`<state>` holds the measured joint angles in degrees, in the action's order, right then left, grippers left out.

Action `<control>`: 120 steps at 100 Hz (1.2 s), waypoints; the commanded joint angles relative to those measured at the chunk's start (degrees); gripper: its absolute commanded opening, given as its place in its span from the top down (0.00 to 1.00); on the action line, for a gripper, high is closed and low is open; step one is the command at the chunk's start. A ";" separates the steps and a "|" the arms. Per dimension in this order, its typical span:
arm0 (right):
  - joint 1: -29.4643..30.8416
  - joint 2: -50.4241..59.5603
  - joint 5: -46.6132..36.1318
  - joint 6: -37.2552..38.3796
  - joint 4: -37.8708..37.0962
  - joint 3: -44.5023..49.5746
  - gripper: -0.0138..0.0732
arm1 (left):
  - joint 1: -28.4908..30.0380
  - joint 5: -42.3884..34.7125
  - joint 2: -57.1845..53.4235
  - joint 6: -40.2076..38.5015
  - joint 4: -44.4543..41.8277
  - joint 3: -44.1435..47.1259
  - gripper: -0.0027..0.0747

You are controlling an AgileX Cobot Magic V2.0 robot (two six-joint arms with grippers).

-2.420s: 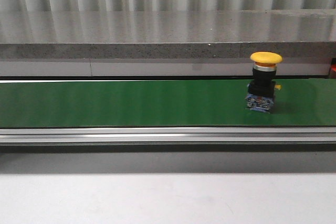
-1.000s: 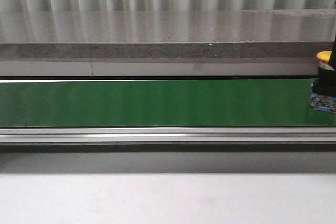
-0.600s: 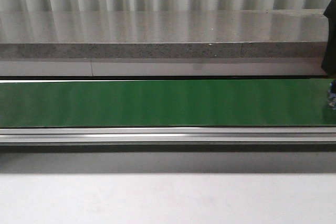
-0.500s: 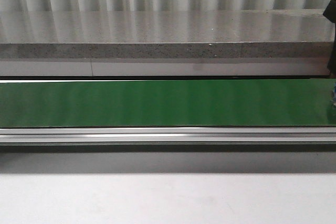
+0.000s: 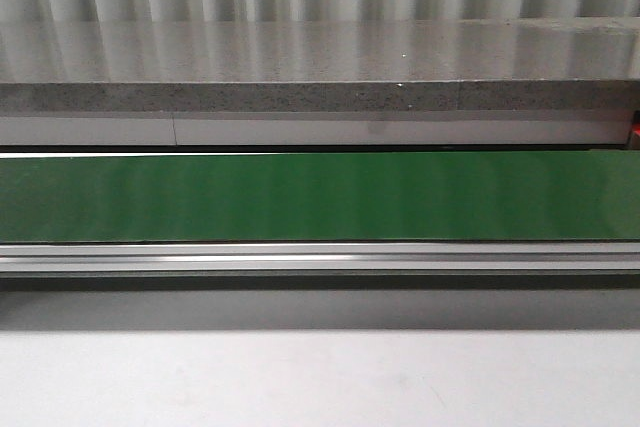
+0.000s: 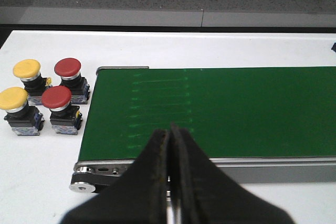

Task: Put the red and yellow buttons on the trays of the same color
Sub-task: 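Grasp the yellow button at the belt's end with the right gripper, then place the yellow button into the yellow tray and open the right gripper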

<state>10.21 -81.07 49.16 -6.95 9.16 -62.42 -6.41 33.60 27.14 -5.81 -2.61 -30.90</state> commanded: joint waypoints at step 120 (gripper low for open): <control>30.42 -14.39 -16.53 13.71 -3.88 0.86 0.41 | -0.36 -4.11 0.35 -0.18 0.49 -1.61 0.99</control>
<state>40.30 -97.70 34.69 6.67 5.36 -60.35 -6.41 33.60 27.14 -5.81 -2.61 -30.90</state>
